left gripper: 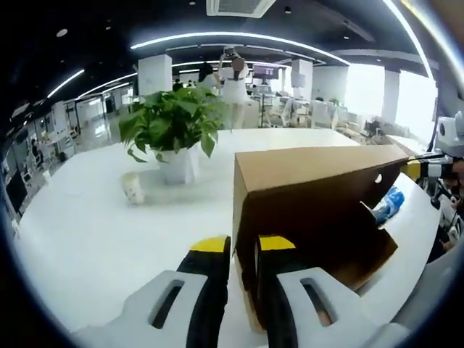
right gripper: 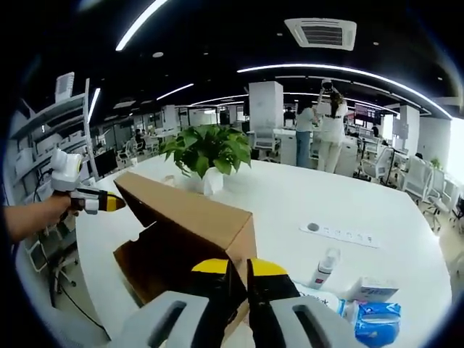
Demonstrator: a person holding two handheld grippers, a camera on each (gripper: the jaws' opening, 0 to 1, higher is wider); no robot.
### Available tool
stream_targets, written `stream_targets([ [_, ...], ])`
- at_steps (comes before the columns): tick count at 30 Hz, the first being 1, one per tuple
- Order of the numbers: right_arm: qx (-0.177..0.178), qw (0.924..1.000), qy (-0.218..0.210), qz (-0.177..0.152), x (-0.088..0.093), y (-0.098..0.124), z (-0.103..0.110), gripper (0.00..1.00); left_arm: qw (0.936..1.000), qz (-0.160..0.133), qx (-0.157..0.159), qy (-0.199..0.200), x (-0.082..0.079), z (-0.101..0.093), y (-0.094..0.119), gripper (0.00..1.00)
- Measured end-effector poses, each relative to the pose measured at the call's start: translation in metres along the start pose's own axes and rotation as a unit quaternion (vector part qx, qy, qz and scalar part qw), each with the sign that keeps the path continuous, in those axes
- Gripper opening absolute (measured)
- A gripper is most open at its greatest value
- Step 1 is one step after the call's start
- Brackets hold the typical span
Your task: Operate the shoe box by opening the lid, removing the specified soft item, and placing it in the target area until the item is outside and the box remains undamaged.
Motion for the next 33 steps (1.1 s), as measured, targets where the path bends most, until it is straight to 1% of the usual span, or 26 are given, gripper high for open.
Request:
stream_targets([
  [7,-0.003,1.0,0.004,-0.001,0.0,0.0,0.001,0.04,0.9999,-0.006,0.006,-0.013,-0.011,-0.002,-0.001,0.12],
  [15,-0.008,0.9999,0.008,-0.004,-0.001,0.001,0.004,0.04,0.9996,-0.01,0.012,-0.024,-0.016,-0.003,0.0,0.11],
  [19,-0.012,0.9998,0.013,-0.004,0.001,0.002,0.006,0.05,0.9995,-0.01,0.016,-0.025,-0.014,-0.004,0.002,0.11],
  [25,-0.014,0.9999,0.008,-0.003,0.005,0.003,0.006,0.06,0.9993,-0.006,0.022,-0.028,-0.009,-0.006,0.005,0.12],
  [33,-0.019,0.9998,0.001,0.002,0.016,0.008,0.007,0.1,0.9991,-0.001,0.031,-0.03,0.0,-0.01,0.012,0.13],
])
Point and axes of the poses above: the point that each gripper's makers call its tool centre point, and the gripper's own axes: y roughly backward along the fingers, z roughly to its left, x roughly out of its underside, the point moved 5 cm from there along y, roughly backward along the fingers
